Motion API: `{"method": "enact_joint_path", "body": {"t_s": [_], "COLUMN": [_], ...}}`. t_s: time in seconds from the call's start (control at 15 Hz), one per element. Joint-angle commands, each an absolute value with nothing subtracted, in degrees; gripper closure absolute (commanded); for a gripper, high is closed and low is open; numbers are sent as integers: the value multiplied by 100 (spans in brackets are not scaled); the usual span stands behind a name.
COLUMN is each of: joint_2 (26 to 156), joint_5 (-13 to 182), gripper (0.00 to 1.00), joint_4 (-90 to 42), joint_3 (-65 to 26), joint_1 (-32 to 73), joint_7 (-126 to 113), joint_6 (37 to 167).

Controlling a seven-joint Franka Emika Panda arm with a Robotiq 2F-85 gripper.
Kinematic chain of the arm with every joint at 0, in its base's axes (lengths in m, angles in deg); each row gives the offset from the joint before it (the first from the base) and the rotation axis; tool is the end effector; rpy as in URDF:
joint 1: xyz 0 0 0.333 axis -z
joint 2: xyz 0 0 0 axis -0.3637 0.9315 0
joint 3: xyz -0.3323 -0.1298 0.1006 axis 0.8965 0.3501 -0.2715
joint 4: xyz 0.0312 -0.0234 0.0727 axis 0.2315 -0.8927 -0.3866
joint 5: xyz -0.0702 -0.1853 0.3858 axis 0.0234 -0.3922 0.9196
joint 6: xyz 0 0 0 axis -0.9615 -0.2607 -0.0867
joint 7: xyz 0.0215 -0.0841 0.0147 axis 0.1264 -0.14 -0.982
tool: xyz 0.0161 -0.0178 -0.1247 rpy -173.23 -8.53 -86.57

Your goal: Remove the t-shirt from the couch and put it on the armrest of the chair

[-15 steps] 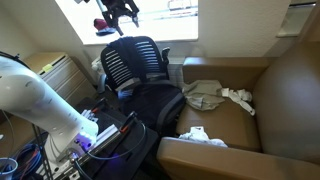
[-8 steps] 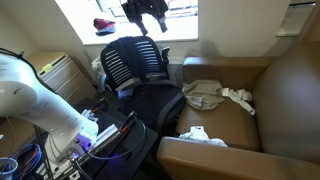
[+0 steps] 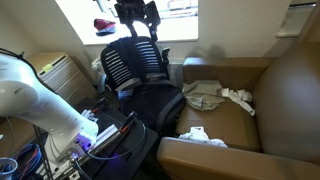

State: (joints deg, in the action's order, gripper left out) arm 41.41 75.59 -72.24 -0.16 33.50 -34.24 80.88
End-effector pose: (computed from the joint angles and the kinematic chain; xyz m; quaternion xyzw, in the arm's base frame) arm 0.3144 -0.2618 0.4963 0.9986 -0.0418 0.0325 0.0032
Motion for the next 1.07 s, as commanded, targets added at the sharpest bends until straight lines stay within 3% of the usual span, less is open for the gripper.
{"method": "enact_joint_path", "body": {"t_s": [0.0, 0.13, 0.6, 0.73, 1.0], "joint_2": [4554, 5016, 5729, 6326, 6295], "joint_5": [8098, 7621, 6062, 6995, 7328], "gripper": [0, 0, 0, 0, 0], "joint_4": [-6865, -6775, -7221, -7312, -7323], "joint_3": [820, 998, 2224, 2227, 1983], "joint_1": [3413, 3685, 3363, 3471, 3613], "joint_7": [-4626, -4656, -5254, -5068, -4981], "joint_6": [7384, 7484, 11172, 12000, 11731]}}
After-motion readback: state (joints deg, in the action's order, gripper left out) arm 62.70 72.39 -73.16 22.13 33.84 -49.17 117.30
